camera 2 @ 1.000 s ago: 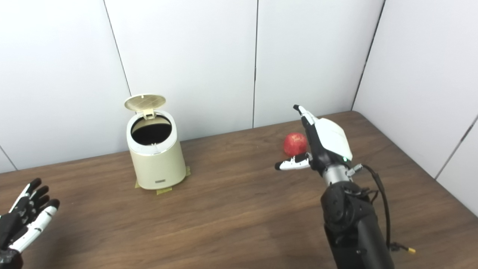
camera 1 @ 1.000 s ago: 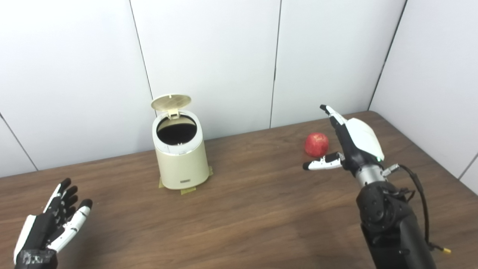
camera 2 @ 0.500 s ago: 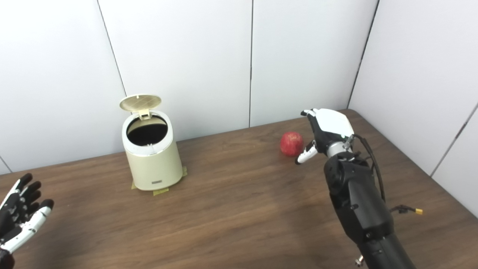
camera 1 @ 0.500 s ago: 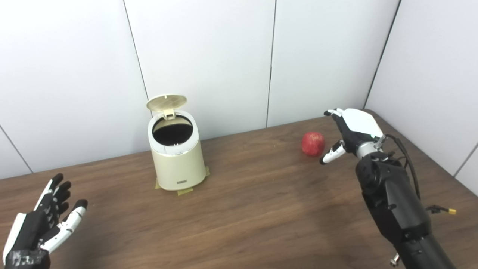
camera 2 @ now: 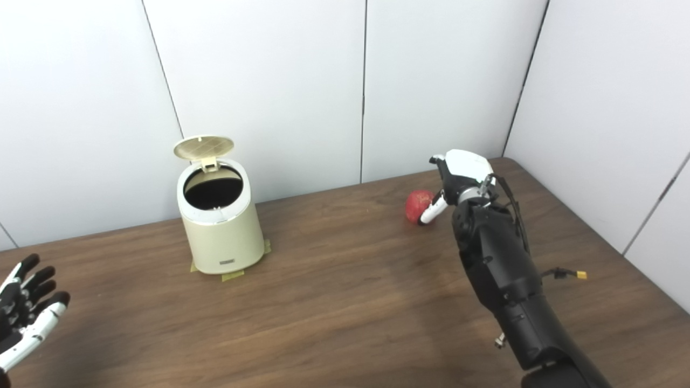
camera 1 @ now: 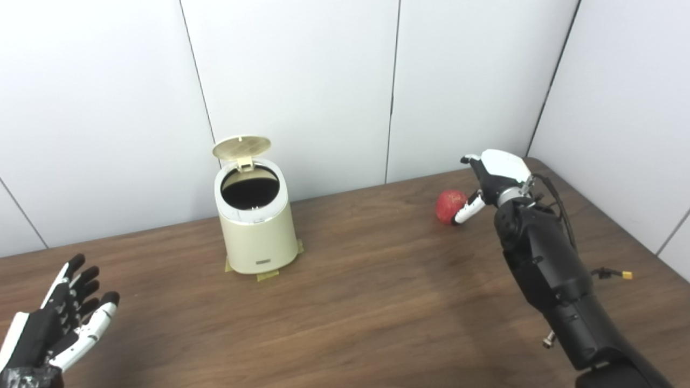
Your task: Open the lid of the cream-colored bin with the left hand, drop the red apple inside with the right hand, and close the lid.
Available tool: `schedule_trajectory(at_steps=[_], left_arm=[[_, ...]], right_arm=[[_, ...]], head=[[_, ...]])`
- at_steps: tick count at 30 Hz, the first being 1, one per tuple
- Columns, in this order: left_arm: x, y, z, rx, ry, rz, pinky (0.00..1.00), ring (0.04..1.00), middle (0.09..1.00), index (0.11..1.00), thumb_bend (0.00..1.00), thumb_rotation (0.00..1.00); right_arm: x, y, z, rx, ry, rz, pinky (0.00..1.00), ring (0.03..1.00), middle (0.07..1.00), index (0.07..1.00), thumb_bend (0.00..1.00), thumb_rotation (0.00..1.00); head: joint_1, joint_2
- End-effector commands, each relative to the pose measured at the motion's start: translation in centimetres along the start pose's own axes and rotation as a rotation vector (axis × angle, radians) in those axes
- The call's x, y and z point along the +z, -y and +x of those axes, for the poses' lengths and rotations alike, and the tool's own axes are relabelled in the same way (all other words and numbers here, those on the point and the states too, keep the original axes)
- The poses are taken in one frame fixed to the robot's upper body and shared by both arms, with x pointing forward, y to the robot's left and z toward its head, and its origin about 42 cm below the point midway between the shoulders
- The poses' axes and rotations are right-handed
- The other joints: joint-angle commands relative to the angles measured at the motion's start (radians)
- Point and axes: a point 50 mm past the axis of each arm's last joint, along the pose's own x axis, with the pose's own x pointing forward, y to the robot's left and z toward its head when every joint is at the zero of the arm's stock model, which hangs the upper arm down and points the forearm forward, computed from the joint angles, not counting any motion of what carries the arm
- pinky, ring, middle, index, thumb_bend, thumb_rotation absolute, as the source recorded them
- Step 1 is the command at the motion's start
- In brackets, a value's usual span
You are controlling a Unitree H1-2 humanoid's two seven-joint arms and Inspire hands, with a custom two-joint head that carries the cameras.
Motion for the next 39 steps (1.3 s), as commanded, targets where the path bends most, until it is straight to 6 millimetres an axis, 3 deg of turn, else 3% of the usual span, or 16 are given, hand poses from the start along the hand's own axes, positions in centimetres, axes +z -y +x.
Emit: schedule_trajectory(at_steps=[1, 9, 14, 18, 22, 27, 35, 39], left_arm=[[1.7, -0.6, 0.2, 0.009, 0.06, 0.007, 0.94, 0.956, 0.959, 1.0, 0.28, 0.2], [2.1, -0.3, 0.0, -0.005, 0.071, 0.022, 0.93, 0.961, 0.968, 1.0, 0.26, 0.18], [2.2, -0.3, -0.2, -0.007, 0.079, 0.016, 0.96, 0.977, 0.98, 1.0, 0.25, 0.12], [2.5, -0.4, -0.2, -0.015, 0.09, 0.006, 0.97, 0.983, 0.99, 1.0, 0.24, 0.08], [2.7, -0.2, -0.2, -0.026, 0.095, 0.024, 0.98, 0.986, 0.996, 1.0, 0.24, 0.11], [2.7, 0.1, -0.1, -0.037, 0.096, 0.015, 0.99, 0.998, 1.0, 1.0, 0.25, 0.03], [2.8, 0.6, 0.4, -0.033, 0.102, -0.005, 1.0, 1.0, 1.0, 1.0, 0.29, 0.07], [2.7, 0.6, 0.4, -0.03, 0.098, 0.004, 1.0, 1.0, 0.995, 1.0, 0.3, 0.09]], right_arm=[[1.1, 3.1, 1.1, -0.09, 0.021, 0.007, 0.72, 0.894, 0.904, 0.878, 0.88, 0.17], [2.4, 2.0, 2.8, -0.039, 0.025, -0.056, 0.71, 0.881, 0.895, 0.879, 0.87, 0.2], [2.3, 0.3, 3.4, -0.01, 0.021, -0.03, 0.73, 0.897, 0.906, 0.878, 0.87, 0.22], [2.1, -0.6, 3.4, 0.0, 0.034, -0.019, 0.73, 0.883, 0.892, 0.865, 0.86, 0.17], [1.5, -1.2, 3.3, 0.0, 0.052, -0.008, 0.72, 0.852, 0.86, 0.847, 0.84, 0.15], [0.9, -1.7, 3.3, 0.0, 0.068, 0.002, 0.72, 0.847, 0.848, 0.829, 0.82, 0.14], [0.6, -1.8, 3.3, -0.006, 0.074, -0.009, 0.71, 0.832, 0.839, 0.793, 0.79, 0.14], [0.3, -1.7, 3.2, -0.039, 0.088, 0.021, 0.66, 0.768, 0.791, 0.747, 0.8, 0.06]], head=[[0.0, 0.002], [0.016, 0.009], [0.024, 0.018], [0.033, 0.021], [0.052, 0.019], [0.055, 0.017], [0.063, 0.022], [0.066, 0.024]])
